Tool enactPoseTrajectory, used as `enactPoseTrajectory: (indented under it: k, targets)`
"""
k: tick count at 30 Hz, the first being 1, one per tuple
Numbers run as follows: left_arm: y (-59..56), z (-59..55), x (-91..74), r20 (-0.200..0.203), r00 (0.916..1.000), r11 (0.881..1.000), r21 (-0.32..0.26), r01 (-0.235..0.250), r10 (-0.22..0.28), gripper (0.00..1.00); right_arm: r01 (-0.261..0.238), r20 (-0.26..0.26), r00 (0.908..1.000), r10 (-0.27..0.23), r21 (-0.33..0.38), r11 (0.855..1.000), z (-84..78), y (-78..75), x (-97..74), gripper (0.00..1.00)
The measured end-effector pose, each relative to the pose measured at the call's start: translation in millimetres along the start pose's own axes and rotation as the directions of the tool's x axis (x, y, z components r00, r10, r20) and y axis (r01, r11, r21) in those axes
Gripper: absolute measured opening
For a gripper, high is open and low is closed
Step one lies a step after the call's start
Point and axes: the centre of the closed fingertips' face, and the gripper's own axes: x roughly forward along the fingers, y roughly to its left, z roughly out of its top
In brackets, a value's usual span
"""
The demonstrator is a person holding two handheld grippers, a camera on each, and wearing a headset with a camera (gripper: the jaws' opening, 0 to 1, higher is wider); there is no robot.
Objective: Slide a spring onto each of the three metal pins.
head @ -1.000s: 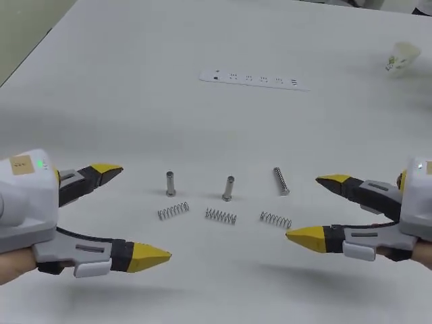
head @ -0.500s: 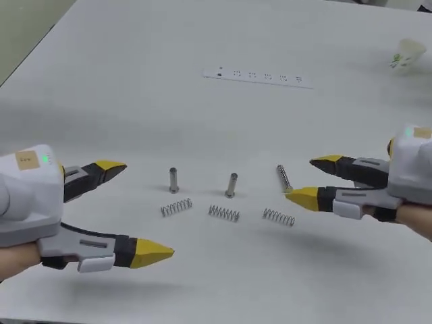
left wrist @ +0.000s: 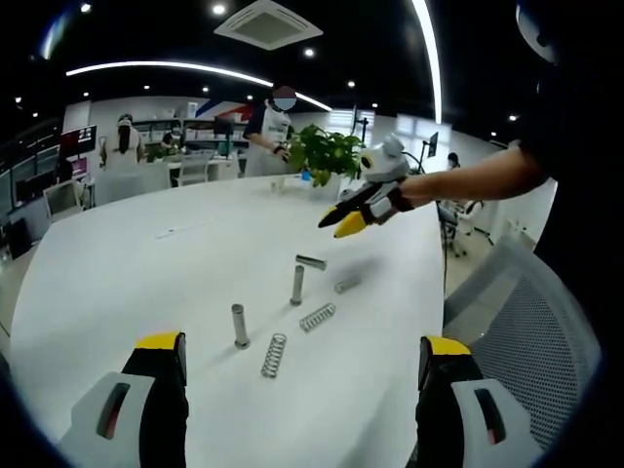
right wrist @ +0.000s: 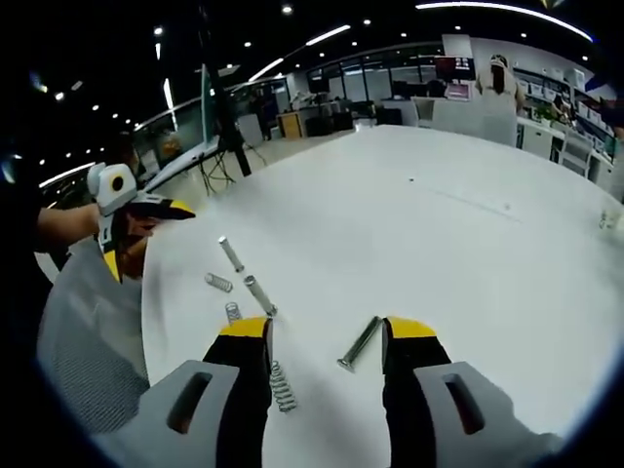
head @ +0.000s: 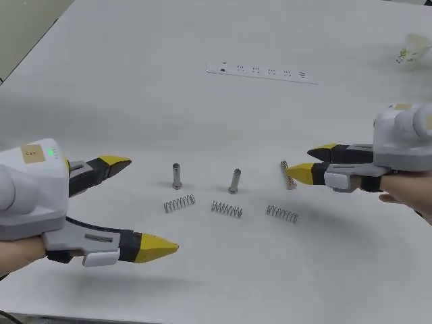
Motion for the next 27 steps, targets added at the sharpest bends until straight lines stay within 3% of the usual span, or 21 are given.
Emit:
enactPoseTrajectory:
  k: [5, 11, 16, 22, 27]
  targets:
    - [0.3, 0.0, 0.2, 0.0, 1.0, 1.0, -0.001, 0.001, -0.001, 0.96, 0.021, -0.038, 0.9991, -0.02, 0.049, 0.999, -2.4, -12.2, 11.3, 0.4]
    - [1.1, -1.4, -0.3, -0.003, 1.0, 1.0, -0.002, 0.003, -0.003, 0.96, 0.02, -0.062, 0.998, -0.014, 0.102, 0.995, -5.5, -16.4, 22.1, 0.35]
    - [2.1, -3.7, -0.1, -0.007, 1.0, 1.0, -0.003, 0.003, -0.003, 0.96, 0.068, -0.142, 0.9886, -0.05, 0.122, 0.99, -19.1, -24.5, 31.9, 0.31]
    - [1.2, -1.4, 1.8, 0.006, 0.9999, 1.0, -0.017, 0.012, -0.012, 0.96, 0.068, -0.157, 0.9865, -0.048, 0.124, 0.99, -19.7, -22.2, 40.7, 0.27]
    - [0.3, -0.2, 4.2, 0.002, 0.9999, 1.0, -0.008, 0.017, -0.017, 0.96, 0.109, -0.193, 0.9778, -0.081, 0.138, 0.984, -26.7, -28.0, 46.0, 0.25]
